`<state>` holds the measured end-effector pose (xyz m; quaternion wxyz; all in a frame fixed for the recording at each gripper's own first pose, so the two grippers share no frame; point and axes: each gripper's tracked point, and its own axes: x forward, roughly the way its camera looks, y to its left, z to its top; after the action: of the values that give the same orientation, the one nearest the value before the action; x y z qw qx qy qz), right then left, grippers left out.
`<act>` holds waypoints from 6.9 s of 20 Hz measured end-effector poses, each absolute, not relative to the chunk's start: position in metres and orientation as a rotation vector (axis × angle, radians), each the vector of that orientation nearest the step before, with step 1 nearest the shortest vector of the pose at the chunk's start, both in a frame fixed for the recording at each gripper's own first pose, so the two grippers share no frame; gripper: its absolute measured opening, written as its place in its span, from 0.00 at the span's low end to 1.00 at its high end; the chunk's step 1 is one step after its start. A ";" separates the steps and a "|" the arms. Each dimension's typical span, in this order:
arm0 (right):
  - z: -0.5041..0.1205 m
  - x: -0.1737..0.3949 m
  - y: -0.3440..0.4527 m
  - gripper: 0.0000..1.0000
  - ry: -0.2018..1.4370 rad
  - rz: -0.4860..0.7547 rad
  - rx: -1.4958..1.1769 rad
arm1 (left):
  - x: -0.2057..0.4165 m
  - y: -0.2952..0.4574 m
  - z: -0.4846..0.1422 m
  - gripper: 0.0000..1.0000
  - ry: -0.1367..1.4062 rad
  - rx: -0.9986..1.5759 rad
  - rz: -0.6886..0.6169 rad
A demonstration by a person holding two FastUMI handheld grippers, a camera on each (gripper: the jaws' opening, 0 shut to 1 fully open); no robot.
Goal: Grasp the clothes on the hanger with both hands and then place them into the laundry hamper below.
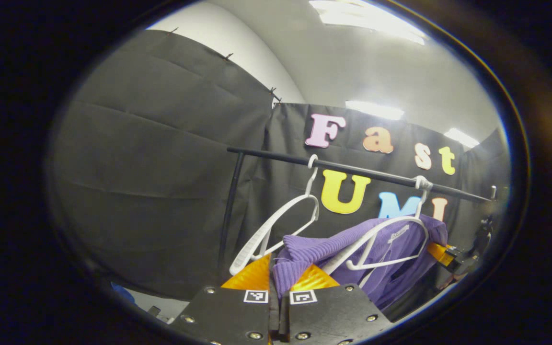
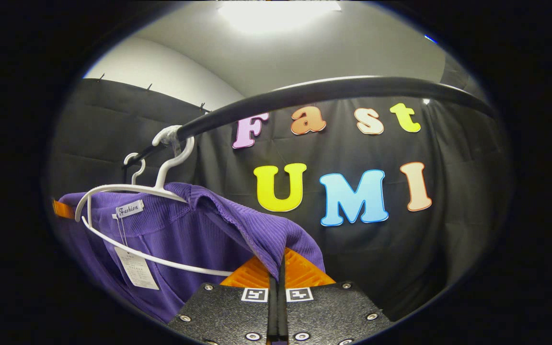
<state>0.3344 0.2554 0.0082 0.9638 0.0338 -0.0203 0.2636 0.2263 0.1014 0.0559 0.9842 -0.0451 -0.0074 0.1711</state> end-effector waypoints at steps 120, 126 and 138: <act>-0.409 -0.042 0.188 0.10 1.049 0.031 0.197 | 0.099 0.049 -0.469 0.04 0.935 0.094 -0.311; -0.381 -0.036 0.182 0.36 1.002 0.046 0.246 | 0.098 0.054 -0.450 0.18 0.935 0.110 -0.268; -0.311 -0.008 0.080 0.96 0.820 -0.098 0.196 | 0.117 0.052 -0.357 0.96 0.768 0.155 -0.198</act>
<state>-0.0082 0.0803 -0.3109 0.9114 0.0953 0.3976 -0.0476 0.1171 0.0524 -0.3566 0.9194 0.0755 0.3738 -0.0961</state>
